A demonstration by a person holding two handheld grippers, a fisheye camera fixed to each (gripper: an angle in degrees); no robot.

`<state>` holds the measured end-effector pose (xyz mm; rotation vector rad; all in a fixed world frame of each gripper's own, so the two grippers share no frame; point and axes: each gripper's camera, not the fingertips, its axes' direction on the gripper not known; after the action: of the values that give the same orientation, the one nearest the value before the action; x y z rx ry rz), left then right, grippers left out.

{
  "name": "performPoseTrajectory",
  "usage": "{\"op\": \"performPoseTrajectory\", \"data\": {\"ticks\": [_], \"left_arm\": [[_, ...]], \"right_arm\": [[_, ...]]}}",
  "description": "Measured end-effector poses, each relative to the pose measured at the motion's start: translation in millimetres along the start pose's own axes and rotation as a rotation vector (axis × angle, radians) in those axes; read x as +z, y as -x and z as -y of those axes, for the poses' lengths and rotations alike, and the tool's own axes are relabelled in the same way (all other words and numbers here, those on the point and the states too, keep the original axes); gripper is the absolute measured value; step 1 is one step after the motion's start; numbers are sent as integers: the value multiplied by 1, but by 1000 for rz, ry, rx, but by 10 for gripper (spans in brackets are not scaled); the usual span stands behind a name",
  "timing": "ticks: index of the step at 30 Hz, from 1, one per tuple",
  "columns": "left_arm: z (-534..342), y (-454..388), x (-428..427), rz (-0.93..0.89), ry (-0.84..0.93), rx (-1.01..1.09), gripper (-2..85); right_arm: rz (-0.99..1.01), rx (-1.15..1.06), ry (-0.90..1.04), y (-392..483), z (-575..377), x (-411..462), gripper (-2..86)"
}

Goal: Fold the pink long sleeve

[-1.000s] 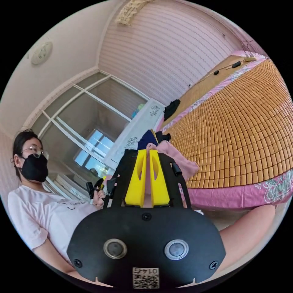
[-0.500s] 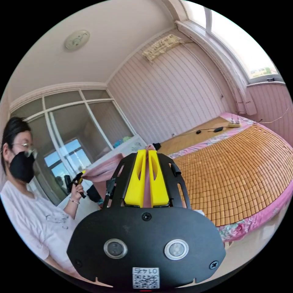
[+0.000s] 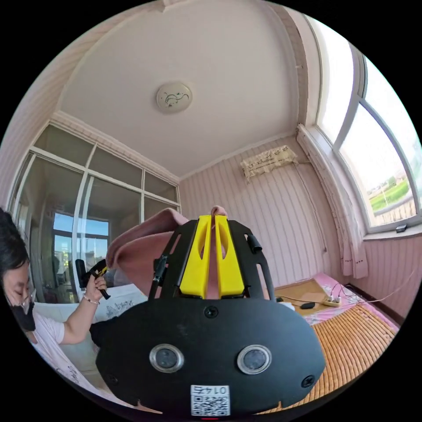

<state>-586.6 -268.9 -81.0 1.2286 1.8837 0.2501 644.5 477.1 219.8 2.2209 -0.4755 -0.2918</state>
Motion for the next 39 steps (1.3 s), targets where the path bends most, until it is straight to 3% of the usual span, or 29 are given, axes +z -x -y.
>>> {"op": "performPoseTrajectory", "data": {"ticks": [3,7,11,14,17,23,29,33,39], "left_arm": [[-80,6,4,-13,146,-24,-10],[-251,16,23,23,508,-94,-10],[-460,30,37,81,882,-320,-10],[-583,43,35,108,1084,-531,-10],[-650,47,31,203,1226,-569,-10],[-689,55,30,193,1281,-588,-9],[-734,46,36,222,1365,-474,2],[-751,56,40,296,1366,-416,36],[-781,92,104,164,1255,-406,55]], "right_arm": [[-97,43,197,-27,-63,-19,5],[-327,143,621,-75,-210,-28,6],[-458,410,1139,-123,-388,-9,6],[-494,478,1316,-127,-454,1,6],[-500,458,1361,-122,-467,7,7],[-457,341,1427,-108,-460,15,11],[-454,297,1496,-100,-474,36,45],[-509,236,1392,-114,-454,64,86],[-347,172,1279,-152,-445,195,123]]}}
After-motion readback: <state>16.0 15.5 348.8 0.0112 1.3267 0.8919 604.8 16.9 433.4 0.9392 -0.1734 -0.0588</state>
